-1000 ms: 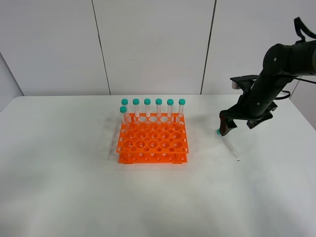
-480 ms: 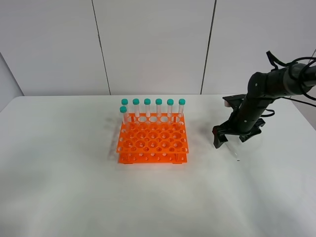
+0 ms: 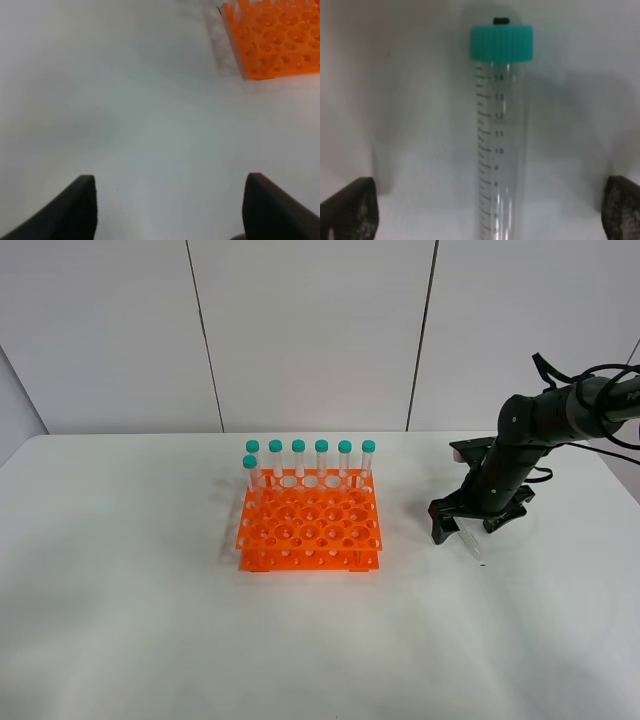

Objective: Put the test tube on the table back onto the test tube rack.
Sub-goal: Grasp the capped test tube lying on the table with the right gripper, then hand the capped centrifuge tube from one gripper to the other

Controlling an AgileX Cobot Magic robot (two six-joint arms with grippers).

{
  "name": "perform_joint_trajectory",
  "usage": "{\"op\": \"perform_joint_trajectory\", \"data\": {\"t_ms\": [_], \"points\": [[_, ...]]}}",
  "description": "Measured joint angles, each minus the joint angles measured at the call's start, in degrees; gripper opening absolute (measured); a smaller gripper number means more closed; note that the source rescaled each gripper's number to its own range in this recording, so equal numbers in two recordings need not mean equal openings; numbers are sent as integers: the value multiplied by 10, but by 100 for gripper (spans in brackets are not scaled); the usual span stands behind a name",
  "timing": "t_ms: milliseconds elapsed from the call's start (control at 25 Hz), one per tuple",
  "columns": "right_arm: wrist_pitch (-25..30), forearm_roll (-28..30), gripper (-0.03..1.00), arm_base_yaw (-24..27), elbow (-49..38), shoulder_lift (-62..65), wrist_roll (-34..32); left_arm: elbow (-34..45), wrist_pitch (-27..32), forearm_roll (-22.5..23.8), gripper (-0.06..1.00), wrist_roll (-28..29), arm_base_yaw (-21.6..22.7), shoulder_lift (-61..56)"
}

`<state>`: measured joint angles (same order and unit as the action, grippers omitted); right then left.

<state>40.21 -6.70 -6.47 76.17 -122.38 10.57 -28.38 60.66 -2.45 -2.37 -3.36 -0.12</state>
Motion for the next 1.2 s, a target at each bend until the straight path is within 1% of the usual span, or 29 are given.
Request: {"op": "perform_joint_trajectory", "data": {"t_ms": [320,360,400,480,520,600,720,760,1000,1200], "points": [[2,8,97,0,3,-5,0,0,0,0,100,0,0,0],[2,9,96,0,3,-6,0,0,0,0,100,0,0,0],[2,10,92,0,3,-6,0,0,0,0,100,0,0,0],[2,11,80,0,3,-6,0,0,0,0,100,0,0,0],[2,11,72,0,3,-6,0,0,0,0,100,0,0,0],[6,11,50,0,3,-7,0,0,0,0,100,0,0,0],[14,11,0,0,3,-7,1,0,0,0,100,0,0,0],[14,10,4,0,3,-7,3,0,0,0,100,0,0,0],[24,20,4,0,3,10,9,0,0,0,100,0,0,0],[53,30,4,0,3,107,11,0,0,0,100,0,0,0]]}}
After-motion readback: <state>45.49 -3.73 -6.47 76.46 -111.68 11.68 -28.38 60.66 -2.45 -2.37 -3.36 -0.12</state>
